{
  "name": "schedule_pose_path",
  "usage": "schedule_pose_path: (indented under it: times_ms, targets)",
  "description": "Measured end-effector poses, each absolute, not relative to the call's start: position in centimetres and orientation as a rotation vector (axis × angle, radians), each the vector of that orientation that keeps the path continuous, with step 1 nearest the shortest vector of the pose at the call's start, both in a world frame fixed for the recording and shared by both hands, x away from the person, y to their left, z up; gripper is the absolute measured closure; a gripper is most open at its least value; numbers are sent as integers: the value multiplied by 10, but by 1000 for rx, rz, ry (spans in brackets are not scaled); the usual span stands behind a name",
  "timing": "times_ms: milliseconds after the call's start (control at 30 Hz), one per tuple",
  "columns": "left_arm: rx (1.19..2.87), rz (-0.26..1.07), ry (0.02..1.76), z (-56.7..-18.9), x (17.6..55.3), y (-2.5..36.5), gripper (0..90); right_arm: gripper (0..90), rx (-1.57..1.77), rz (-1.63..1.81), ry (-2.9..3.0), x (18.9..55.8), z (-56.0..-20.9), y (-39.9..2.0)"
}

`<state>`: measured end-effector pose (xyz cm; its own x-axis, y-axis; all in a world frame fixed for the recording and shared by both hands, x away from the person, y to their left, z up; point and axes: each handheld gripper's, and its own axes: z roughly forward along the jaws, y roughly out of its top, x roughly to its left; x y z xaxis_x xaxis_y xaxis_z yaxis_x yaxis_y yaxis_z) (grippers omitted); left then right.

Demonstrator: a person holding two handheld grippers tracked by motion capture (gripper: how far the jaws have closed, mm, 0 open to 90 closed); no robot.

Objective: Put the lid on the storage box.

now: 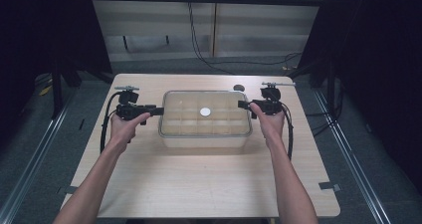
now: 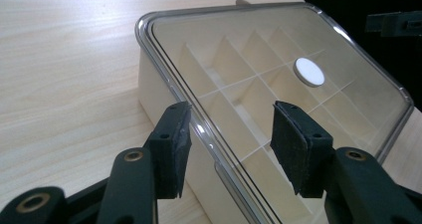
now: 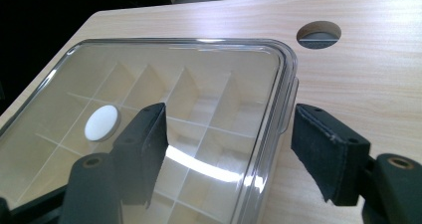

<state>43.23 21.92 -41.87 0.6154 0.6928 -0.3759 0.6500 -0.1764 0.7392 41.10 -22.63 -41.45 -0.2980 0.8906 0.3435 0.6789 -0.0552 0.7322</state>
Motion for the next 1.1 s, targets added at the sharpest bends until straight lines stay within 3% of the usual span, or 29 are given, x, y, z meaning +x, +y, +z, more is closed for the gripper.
schedule_pose_path:
  times_ms: [200,1100]
  targets:
    - [1859,56,1052,-421,422,221,441,309,1628,1316,1991,399,-406,-228]
    - [1921,200,958,-410,351,242,438,348,1487,1385,2015,310,-395,-246]
